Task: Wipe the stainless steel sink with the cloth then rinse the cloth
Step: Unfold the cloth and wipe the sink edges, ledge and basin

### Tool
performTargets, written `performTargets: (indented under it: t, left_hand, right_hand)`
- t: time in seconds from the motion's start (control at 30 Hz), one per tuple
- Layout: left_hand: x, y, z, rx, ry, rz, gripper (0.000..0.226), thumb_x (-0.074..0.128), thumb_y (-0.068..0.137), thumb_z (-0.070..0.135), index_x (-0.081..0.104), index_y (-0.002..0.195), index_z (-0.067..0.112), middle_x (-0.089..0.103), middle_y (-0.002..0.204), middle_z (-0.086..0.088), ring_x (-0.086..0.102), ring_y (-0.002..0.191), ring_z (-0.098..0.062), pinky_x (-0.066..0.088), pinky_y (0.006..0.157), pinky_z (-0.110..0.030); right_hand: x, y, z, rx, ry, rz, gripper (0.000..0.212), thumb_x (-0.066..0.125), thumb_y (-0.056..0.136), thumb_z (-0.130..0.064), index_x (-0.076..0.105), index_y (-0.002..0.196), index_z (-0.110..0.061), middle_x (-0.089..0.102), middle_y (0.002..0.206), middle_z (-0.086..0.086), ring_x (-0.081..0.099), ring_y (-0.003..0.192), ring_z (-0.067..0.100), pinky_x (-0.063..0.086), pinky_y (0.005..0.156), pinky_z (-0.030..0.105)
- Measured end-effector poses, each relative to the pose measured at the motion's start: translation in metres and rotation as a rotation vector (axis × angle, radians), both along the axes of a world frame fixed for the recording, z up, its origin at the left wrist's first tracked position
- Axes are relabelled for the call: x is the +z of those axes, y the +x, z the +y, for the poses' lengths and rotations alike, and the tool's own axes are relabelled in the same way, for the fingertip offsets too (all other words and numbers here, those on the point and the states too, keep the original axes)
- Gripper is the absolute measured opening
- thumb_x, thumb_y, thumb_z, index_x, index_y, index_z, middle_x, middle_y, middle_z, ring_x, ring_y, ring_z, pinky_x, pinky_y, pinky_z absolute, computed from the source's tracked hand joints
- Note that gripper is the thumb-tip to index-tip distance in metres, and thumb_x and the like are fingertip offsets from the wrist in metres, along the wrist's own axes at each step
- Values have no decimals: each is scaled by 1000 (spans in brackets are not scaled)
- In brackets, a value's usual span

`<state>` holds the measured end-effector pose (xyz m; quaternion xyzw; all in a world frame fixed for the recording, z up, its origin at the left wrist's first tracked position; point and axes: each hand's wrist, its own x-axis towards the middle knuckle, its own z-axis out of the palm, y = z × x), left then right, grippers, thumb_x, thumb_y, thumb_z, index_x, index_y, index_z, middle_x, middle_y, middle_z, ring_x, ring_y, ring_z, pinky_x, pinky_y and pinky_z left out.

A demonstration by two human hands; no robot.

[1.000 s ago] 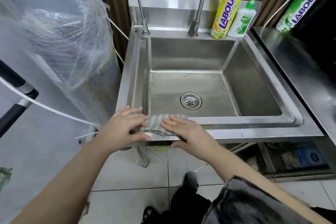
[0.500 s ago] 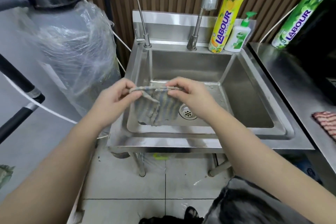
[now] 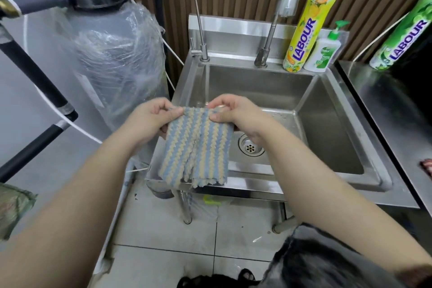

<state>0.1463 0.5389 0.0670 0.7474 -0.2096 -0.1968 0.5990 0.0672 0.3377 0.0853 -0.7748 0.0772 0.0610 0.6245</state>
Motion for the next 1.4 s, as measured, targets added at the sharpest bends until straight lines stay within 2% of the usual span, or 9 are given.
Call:
performTargets:
  t: [0.2, 0.3, 0.4, 0.53, 0.67, 0.87, 1.03, 1.17, 1.4]
  left_hand:
    - [-65, 9, -4, 78, 96, 26, 17, 67, 84, 19, 58, 69, 21, 65, 65, 0, 58, 65, -18, 47, 67, -34]
    - [-67, 0, 14, 0, 190, -186, 12, 70, 80, 28, 60, 76, 21, 66, 74, 4, 57, 69, -6, 43, 70, -23]
    - [-75, -19, 45, -200, 350, -549, 40, 59, 73, 65, 64, 87, 29, 62, 94, 35, 53, 103, 9, 38, 90, -15]
    - [-89, -37, 68, -263, 390, -611, 51, 32, 85, 70, 64, 105, 35, 47, 117, 47, 29, 135, -2, 17, 112, -31]
    - [-86, -38, 62, 9, 291, -620, 55, 25, 94, 54, 62, 117, 20, 56, 123, 24, 35, 132, -7, 20, 109, -17]
    - [-114, -40, 57, 24, 646, -681, 55, 23, 93, 38, 44, 136, 10, 43, 144, -8, 23, 139, -31, 27, 109, -50]
    - [-117, -44, 55, 57, 715, -695, 56, 18, 93, 39, 40, 139, 16, 38, 147, -1, 18, 142, -26, 25, 109, -51]
    - [-119, -44, 56, 50, 728, -717, 55, 19, 94, 39, 41, 139, 16, 39, 147, -1, 20, 141, -25, 27, 107, -50]
    - [-124, -42, 56, 30, 636, -715, 54, 22, 96, 35, 41, 138, 7, 38, 147, -9, 15, 142, -26, 13, 115, -36]
  right_hand:
    - [-67, 12, 2, -129, 2, 98, 19, 63, 85, -4, 59, 77, -20, 59, 73, 0, 55, 66, 12, 42, 62, 25]
    - [-66, -5, 5, -53, -126, 0, 20, 65, 85, -10, 60, 76, -27, 61, 75, -1, 51, 68, 11, 38, 63, 23]
    - [-82, -44, 17, 167, -506, -177, 1, 67, 84, -21, 67, 84, -22, 67, 91, 5, 58, 83, 15, 38, 74, 14]
    - [-94, -69, 24, 342, -634, -339, 31, 52, 89, -37, 72, 88, -13, 72, 108, 3, 60, 110, 12, 40, 92, 25]
    - [-84, -28, 28, 356, -641, -307, 35, 47, 91, -28, 66, 115, -11, 61, 128, 6, 49, 125, 20, 32, 108, 28]
    - [-109, -56, 3, 531, -938, -188, 57, 12, 95, -58, 18, 147, -34, 5, 154, -18, 0, 143, 3, 6, 106, 19]
    - [-107, -70, 9, 472, -1318, -271, 61, 6, 99, -46, 37, 142, -16, 36, 149, 1, 22, 142, 25, -1, 112, 50]
    - [-111, -46, 54, 445, -1217, -266, 60, 12, 95, -45, 31, 145, -17, 26, 155, 0, 12, 145, 19, -2, 114, 39]
    - [-117, -96, 27, 205, -1303, -321, 56, 15, 99, -47, 47, 137, -20, 52, 139, 3, 43, 132, 27, 32, 96, 40]
